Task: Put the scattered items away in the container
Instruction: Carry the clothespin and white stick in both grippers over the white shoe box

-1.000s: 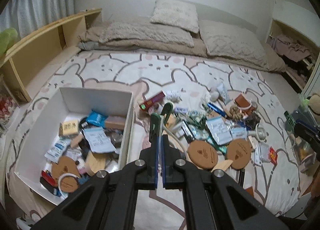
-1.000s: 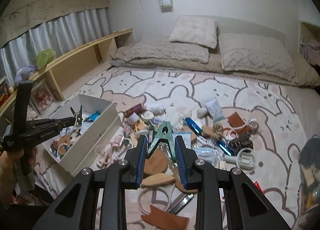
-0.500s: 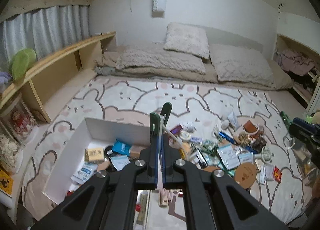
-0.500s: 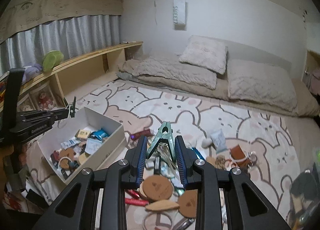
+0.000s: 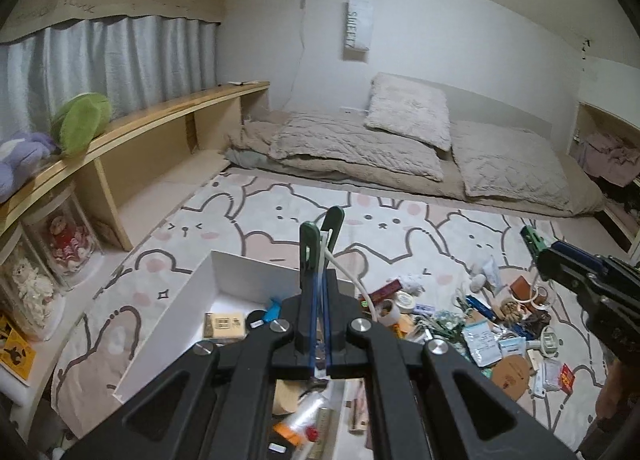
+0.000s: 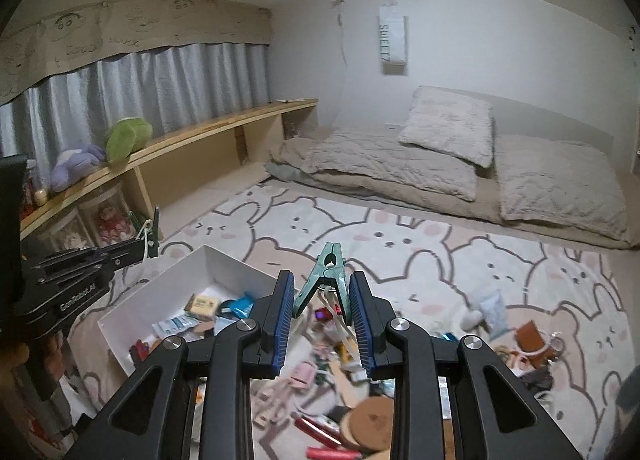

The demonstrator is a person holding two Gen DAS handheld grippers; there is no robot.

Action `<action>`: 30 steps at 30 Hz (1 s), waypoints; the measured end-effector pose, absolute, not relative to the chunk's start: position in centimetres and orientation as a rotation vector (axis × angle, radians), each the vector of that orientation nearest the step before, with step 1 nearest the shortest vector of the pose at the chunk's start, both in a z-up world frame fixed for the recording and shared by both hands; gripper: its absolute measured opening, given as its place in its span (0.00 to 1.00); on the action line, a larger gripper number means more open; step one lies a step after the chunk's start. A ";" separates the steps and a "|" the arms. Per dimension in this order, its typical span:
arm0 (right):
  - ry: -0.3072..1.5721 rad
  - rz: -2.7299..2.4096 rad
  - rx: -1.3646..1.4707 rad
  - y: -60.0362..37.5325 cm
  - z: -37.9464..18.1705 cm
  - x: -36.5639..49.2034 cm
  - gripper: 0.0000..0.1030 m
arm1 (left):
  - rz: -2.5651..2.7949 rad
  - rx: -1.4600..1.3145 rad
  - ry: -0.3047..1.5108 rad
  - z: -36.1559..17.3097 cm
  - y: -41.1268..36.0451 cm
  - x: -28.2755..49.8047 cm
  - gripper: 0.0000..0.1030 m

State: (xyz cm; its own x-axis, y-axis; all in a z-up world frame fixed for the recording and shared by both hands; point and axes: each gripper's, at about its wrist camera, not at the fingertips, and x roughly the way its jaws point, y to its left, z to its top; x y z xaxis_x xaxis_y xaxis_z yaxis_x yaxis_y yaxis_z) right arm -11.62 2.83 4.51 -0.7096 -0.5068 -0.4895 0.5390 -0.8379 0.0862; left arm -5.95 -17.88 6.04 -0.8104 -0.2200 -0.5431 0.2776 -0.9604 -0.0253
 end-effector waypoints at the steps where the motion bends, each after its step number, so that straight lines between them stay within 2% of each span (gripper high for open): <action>1: 0.087 -2.466 0.683 2.3 4.4 -11.7 0.28 | -2.752 0.808 0.149 6.0 -18.3 -5.9 0.03; 22: 0.076 -2.241 0.750 -5.2 -0.3 -11.3 0.28 | -2.627 0.863 0.144 3.0 -23.5 -4.5 0.03; 30: 0.001 -2.127 0.833 -6.9 -2.3 -11.4 0.28 | -2.581 0.968 0.116 0.6 -24.4 -5.0 0.03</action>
State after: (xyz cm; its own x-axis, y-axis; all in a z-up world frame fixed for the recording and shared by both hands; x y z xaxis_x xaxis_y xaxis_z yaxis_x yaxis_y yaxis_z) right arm -11.36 -6.87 -2.32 -0.4342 -0.7039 -0.5621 0.7046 -0.6542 0.2749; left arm -5.02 -24.40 0.59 -0.6905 -0.3208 -0.6483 0.3779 -0.9242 0.0549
